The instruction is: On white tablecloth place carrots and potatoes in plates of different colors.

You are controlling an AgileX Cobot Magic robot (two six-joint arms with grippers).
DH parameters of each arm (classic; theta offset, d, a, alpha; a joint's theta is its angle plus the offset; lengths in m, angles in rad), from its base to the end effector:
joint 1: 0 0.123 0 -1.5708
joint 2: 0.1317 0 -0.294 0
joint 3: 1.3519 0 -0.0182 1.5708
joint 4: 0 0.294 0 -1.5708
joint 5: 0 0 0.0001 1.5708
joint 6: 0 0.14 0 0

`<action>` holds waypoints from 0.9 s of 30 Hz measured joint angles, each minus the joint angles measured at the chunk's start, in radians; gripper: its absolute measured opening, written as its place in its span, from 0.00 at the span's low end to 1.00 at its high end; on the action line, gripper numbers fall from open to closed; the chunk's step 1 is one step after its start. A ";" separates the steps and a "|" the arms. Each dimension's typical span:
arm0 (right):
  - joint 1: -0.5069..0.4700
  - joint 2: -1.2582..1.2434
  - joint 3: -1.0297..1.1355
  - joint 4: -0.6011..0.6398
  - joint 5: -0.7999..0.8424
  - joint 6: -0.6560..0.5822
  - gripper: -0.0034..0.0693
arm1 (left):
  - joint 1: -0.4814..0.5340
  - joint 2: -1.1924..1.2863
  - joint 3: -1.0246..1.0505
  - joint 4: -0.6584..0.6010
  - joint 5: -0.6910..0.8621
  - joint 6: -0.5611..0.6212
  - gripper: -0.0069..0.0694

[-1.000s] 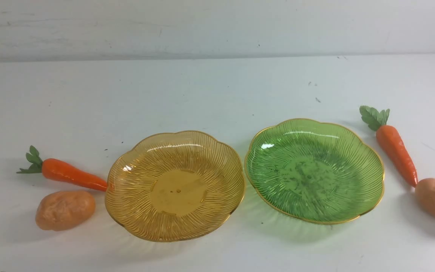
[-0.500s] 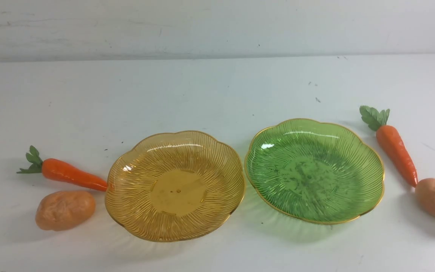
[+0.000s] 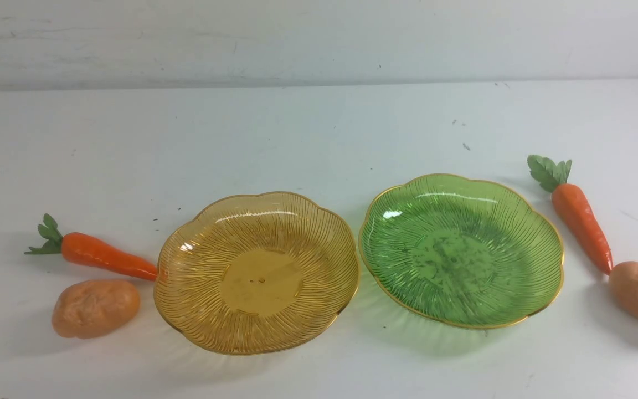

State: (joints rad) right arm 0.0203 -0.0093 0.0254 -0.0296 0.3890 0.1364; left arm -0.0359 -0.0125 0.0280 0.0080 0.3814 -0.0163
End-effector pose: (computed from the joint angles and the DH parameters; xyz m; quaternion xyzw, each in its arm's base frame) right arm 0.1331 0.0011 0.1541 0.0392 0.8091 0.0333 0.5854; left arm 0.1333 -0.0044 0.1544 0.0100 0.8076 -0.0120 0.5895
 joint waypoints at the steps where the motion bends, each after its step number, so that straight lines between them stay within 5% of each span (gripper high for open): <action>1: 0.000 0.000 0.000 0.000 0.000 0.000 0.03 | 0.000 0.000 0.000 0.000 0.000 0.000 0.09; 12: 0.000 0.000 0.000 0.035 -0.014 0.013 0.03 | 0.000 0.000 0.000 0.000 0.000 0.000 0.09; 14: 0.000 0.000 0.000 0.101 -0.028 0.045 0.03 | 0.000 0.000 0.000 0.000 0.000 0.000 0.09; 20: 0.000 0.000 0.000 0.607 -0.060 0.263 0.03 | 0.000 0.000 0.000 0.000 0.000 0.000 0.09; 23: 0.000 0.000 0.000 0.742 -0.069 0.271 0.03 | 0.000 0.000 0.000 0.000 0.000 0.000 0.09; 27: 0.000 0.000 0.000 0.773 -0.074 0.271 0.03 | 0.000 0.000 0.000 0.000 0.000 0.000 0.09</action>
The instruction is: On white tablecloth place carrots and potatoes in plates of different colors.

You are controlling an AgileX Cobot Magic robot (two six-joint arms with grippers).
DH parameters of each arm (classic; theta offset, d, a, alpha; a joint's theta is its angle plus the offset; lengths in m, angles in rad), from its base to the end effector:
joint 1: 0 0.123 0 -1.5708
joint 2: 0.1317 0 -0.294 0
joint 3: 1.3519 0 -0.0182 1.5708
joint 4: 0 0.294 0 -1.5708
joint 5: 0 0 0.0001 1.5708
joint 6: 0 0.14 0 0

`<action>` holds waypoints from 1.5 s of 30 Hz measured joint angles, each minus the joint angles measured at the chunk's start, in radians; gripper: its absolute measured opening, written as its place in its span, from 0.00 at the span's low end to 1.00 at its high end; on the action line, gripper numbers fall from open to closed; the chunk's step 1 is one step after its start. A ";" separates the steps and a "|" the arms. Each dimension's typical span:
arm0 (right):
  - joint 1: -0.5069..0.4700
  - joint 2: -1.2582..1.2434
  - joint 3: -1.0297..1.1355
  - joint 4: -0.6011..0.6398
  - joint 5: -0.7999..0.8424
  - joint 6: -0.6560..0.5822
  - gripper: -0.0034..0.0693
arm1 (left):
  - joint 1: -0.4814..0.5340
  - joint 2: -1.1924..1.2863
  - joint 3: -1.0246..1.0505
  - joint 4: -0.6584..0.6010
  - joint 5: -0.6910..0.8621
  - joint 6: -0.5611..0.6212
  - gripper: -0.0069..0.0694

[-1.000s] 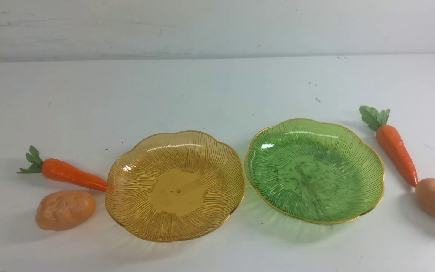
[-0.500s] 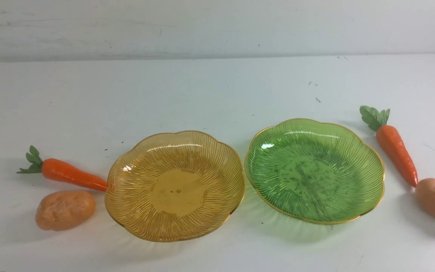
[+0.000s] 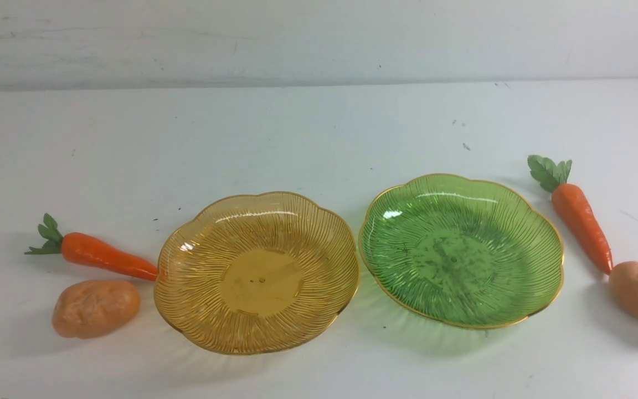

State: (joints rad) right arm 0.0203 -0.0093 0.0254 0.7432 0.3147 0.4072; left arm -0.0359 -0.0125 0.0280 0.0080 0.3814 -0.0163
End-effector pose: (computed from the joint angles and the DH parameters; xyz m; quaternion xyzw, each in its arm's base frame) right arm 0.1346 0.0321 0.1755 0.3401 0.6813 0.4161 0.4970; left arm 0.1333 -0.0044 0.1544 0.0100 0.8076 -0.0120 0.5895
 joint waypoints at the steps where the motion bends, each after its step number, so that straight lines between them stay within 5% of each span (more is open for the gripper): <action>1: 0.000 0.000 0.000 0.002 -0.006 -0.006 0.03 | 0.000 0.000 0.000 0.000 0.000 0.000 0.09; 4: 0.000 0.000 -0.016 0.005 -0.061 -0.098 0.03 | 0.000 0.000 0.000 0.000 0.000 0.000 0.09; 8: 0.000 0.014 -0.227 -0.021 -0.119 -0.389 0.03 | 0.000 0.000 0.000 0.000 0.000 0.000 0.09; 12: 0.000 0.247 -0.462 -0.092 0.175 -0.612 0.03 | 0.000 0.000 0.000 0.000 0.000 0.000 0.09; 19: 0.000 0.651 -0.523 -0.196 0.597 -0.640 0.03 | 0.000 0.000 0.000 0.000 0.000 0.000 0.09; 27: 0.000 1.032 -0.683 -0.246 0.596 -0.654 0.08 | 0.000 0.000 0.000 0.000 0.000 0.000 0.09; 36: 0.000 1.319 -0.938 -0.339 0.554 -0.698 0.41 | 0.000 0.000 0.000 0.000 0.000 0.000 0.09; 45: 0.000 1.624 -1.203 -0.559 0.521 -0.658 0.74 | 0.000 0.000 0.000 0.000 0.000 0.000 0.09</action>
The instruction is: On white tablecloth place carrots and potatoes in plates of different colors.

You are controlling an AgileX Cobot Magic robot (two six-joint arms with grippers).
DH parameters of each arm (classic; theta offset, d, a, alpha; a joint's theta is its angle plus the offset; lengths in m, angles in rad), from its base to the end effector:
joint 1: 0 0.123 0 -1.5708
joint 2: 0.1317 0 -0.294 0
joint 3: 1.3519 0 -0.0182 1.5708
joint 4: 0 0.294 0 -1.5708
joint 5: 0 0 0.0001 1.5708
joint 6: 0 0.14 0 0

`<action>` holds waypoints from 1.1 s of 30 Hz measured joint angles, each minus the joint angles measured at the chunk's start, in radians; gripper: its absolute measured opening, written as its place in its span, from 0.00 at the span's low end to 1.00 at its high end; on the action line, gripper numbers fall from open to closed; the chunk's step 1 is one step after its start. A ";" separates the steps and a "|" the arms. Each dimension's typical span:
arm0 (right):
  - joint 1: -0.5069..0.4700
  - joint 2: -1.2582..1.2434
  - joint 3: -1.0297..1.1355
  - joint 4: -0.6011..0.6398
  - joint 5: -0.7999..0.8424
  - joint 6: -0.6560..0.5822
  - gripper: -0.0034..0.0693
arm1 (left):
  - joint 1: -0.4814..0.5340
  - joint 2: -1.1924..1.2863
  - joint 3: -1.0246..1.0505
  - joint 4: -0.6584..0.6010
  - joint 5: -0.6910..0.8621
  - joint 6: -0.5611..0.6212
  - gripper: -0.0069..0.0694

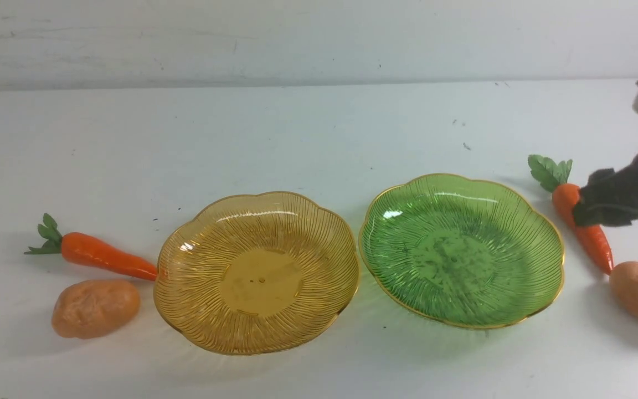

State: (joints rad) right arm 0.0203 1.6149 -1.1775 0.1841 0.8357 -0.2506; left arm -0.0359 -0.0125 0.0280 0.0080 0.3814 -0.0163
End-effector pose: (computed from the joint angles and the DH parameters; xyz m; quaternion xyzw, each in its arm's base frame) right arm 0.3864 0.0269 0.2005 -0.0849 0.9748 0.0563 0.1982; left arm 0.1333 -0.0044 0.1544 0.0100 0.8076 -0.0120 0.5895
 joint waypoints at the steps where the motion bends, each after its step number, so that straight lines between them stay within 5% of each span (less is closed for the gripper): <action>1: 0.000 0.024 -0.014 -0.015 0.000 0.007 0.76 | 0.000 0.000 0.000 0.000 0.000 0.000 0.09; 17: 0.000 0.410 -0.211 -0.184 -0.061 0.046 0.84 | 0.000 0.000 0.000 0.000 0.000 0.000 0.09; 21: 0.000 0.442 -0.215 -0.196 -0.073 0.055 0.76 | 0.000 0.000 0.000 0.000 0.000 0.000 0.09; 26: 0.000 0.447 -0.221 -0.208 -0.089 0.062 0.55 | 0.000 0.000 0.000 0.000 0.000 0.000 0.09; 27: -0.001 0.442 -0.225 -0.207 -0.092 0.062 0.43 | 0.000 0.000 0.000 0.000 0.000 0.000 0.09; 33: -0.001 0.430 -0.228 -0.190 -0.085 0.064 0.28 | 0.000 0.000 0.000 0.000 0.000 0.000 0.09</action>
State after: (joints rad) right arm 0.0191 2.0445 -1.4054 -0.0059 0.7512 -0.1864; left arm -0.0359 -0.0125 0.0280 0.0080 0.3814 -0.0163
